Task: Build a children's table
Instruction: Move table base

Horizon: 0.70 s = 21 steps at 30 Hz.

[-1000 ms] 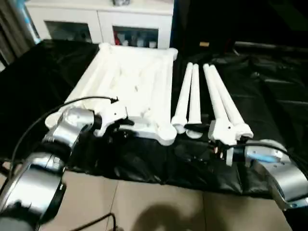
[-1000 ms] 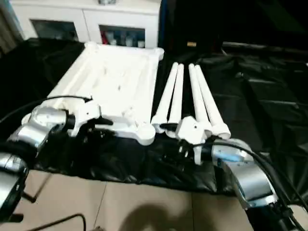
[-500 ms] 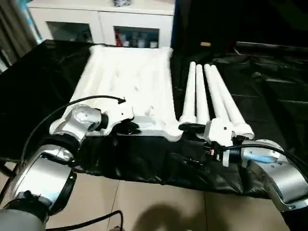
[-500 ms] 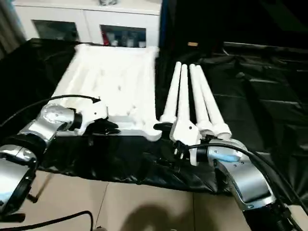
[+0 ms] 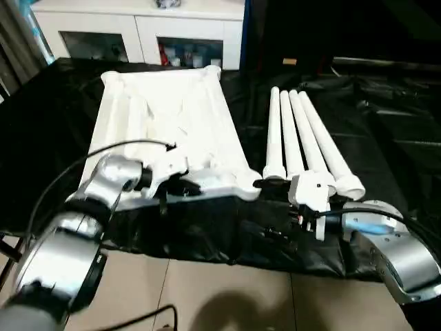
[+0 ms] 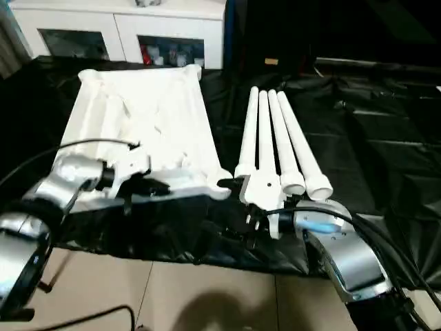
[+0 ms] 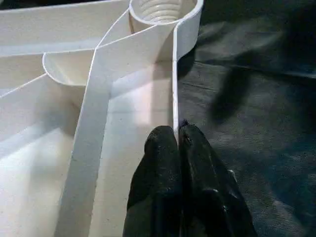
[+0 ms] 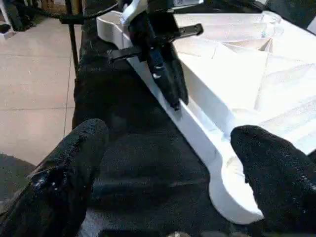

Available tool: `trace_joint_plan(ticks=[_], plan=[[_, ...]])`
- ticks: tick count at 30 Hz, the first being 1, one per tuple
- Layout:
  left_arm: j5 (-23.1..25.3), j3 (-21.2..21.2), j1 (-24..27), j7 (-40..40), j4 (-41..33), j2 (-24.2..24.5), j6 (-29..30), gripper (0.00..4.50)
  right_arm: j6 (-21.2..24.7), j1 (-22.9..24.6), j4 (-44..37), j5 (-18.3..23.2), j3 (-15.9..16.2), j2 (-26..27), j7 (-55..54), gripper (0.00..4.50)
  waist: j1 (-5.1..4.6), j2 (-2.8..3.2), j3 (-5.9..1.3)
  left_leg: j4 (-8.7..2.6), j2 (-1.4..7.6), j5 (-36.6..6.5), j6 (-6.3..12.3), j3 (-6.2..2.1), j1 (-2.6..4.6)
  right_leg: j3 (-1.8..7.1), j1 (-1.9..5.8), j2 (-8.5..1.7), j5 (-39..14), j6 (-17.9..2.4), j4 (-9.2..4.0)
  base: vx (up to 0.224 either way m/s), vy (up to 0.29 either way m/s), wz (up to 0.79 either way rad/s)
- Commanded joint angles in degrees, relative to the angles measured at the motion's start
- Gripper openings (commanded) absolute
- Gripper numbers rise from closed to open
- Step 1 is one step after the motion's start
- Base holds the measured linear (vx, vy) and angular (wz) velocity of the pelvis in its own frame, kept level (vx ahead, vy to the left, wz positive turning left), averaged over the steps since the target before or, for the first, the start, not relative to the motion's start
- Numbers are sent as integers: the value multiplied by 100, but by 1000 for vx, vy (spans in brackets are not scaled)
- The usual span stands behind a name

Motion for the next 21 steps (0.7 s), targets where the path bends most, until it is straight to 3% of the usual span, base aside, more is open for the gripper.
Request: trace_joint_plan(ticks=[1, 6, 13, 18, 21], plan=[[22, -54, 123, -98, -121, -9, 0, 1, 4, -74, -142, -37, 21, 2, 5, 450, 30, -16, -345, -436, 346, -186, 306, -100, -11, 280, 364, -572, 904, -1708, -349, 0, 0, 0], [10, -31, 444, 114, -666, 11, 304, 1, -26, -141, -91, -31, 11, 0, 15, 450, 28, -50, -347, -441, 356, -182, 316, -84, -9, 283, 356, -578, 764, -1656, -358, 0, 0, 0], [-52, -17, 774, 337, -1308, -147, 696, 1, -54, -171, -54, -44, 36, 40, -18, 450, 43, -23, -343, -445, 368, -254, 307, -51, 12, 276, 315, -577, 538, -1642, -375, 0, 0, 0], [-107, -62, 1003, 353, -1916, -174, 981, 1, -68, -158, -46, -33, 1, 30, -37, 450, 51, -18, -356, -435, 354, -194, 346, -40, -1, 274, 318, -576, 679, -1619, -363, 0, 0, 0], [-34, -109, 1068, 403, -2105, -113, 977, 55, -39, -148, -61, -20, -39, 22, -58, 450, 59, 5, -359, -434, 357, -200, 341, -48, -9, 274, 324, -582, 654, -1589, -364, 0, 0, 0]])
